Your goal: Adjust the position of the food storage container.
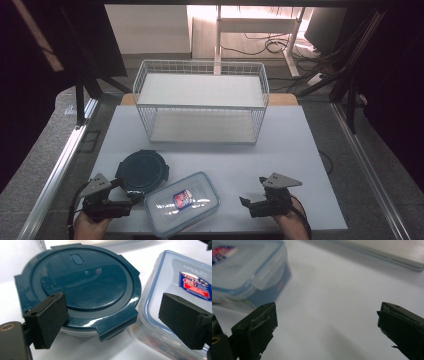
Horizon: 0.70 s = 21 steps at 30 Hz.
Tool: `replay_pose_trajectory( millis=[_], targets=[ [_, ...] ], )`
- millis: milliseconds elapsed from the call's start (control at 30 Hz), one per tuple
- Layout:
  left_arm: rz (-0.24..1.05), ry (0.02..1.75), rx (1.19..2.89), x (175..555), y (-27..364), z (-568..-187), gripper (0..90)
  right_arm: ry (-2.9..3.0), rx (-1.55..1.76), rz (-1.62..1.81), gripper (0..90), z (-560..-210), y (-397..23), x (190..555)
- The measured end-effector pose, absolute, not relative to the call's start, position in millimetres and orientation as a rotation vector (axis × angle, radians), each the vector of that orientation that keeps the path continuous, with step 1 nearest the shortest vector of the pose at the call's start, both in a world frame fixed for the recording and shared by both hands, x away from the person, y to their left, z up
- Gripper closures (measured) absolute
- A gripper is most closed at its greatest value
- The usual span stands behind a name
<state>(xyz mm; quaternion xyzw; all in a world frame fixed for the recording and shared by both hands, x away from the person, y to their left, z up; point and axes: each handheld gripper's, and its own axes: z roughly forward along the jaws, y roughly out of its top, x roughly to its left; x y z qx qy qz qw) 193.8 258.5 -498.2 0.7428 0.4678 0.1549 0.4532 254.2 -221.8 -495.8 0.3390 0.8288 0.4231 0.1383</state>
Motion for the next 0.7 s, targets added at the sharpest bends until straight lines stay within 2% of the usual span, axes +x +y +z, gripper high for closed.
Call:
replay_pose_trajectory(
  millis=[500,533,633,667,700],
  targets=[
    [0.331,1.114,1.809,193.4,255.4,-495.7,6.0,2.38,1.047,1.165,0.4,-500.1,-224.2,259.5],
    [0.331,1.114,1.809,193.4,255.4,-495.7,6.6,2.38,1.047,1.165,0.4,-500.1,-224.2,259.5],
    [0.337,1.128,1.811,193.5,253.9,-493.0,15.9,2.377,1.027,1.151,0.2,-499.3,-222.9,258.6],
    [0.342,1.127,1.812,193.3,253.4,-492.0,15.9,2.377,1.027,1.151,0.2,-499.3,-222.9,258.6],
    [0.342,1.13,1.812,193.4,252.9,-490.9,20.5,2.375,1.018,1.148,0.2,-498.7,-222.9,258.4]
  ],
)
